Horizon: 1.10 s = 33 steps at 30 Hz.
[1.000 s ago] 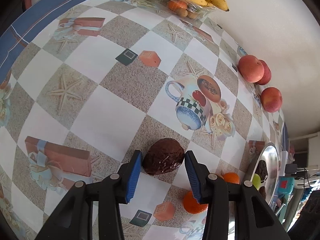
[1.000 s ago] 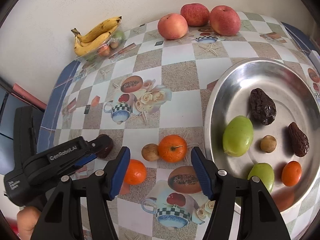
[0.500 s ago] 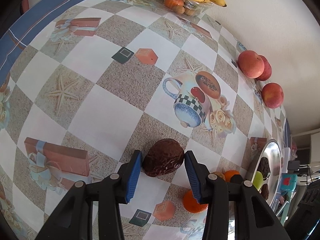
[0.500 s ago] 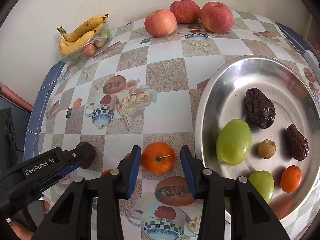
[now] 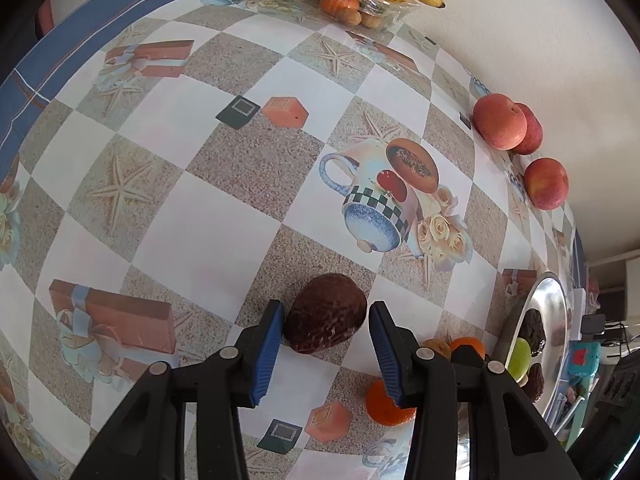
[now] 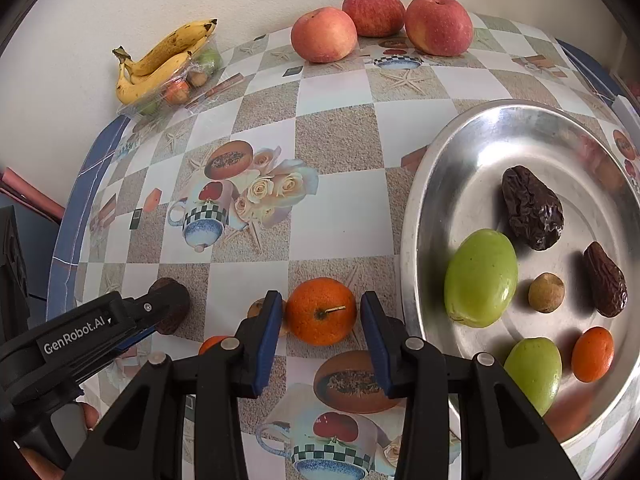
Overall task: Organize fruits
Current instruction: 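Grasp a dark date with the left gripper while the right gripper grasps an orange, then carry the date into the steel plate and release while the right gripper releases the orange there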
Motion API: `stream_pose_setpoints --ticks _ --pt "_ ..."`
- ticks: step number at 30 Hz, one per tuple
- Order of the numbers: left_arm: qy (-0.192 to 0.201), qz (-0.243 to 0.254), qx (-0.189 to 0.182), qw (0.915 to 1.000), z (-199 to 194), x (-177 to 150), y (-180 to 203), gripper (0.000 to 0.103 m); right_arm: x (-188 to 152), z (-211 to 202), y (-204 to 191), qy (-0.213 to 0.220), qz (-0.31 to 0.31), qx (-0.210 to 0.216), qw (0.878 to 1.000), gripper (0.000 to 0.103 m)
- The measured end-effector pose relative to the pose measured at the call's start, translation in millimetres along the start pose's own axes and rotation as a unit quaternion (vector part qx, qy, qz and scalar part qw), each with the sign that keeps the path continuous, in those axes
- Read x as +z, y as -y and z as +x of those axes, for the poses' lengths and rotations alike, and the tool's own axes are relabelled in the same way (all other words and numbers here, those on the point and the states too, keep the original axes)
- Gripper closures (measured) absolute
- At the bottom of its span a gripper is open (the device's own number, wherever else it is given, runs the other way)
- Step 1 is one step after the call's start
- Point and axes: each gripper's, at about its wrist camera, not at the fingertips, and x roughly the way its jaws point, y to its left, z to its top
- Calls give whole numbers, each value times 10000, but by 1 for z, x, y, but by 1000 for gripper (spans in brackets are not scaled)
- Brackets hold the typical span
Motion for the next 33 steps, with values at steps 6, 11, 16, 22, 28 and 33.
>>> stream_pose_setpoints --ticks 6,11,16,22,28,33 --pt "3 -25 -38 10000 0 0 -1 56 0 0 1 -8 62 40 10000 61" --pt "19 -94 -96 9999 -1 0 -4 58 0 0 4 -25 135 102 9999 65" --pt "85 -158 -139 9997 -7 1 -7 62 0 -1 3 -19 138 97 9999 65" --pt "219 -152 -253 9993 -17 3 -5 62 2 -15 3 136 171 243 9995 66" --pt "362 -118 -384 9985 -27 4 -1 62 4 -30 3 277 185 253 9991 66" --pt "446 -18 -413 9981 -33 2 4 62 3 -38 6 314 190 169 9992 66"
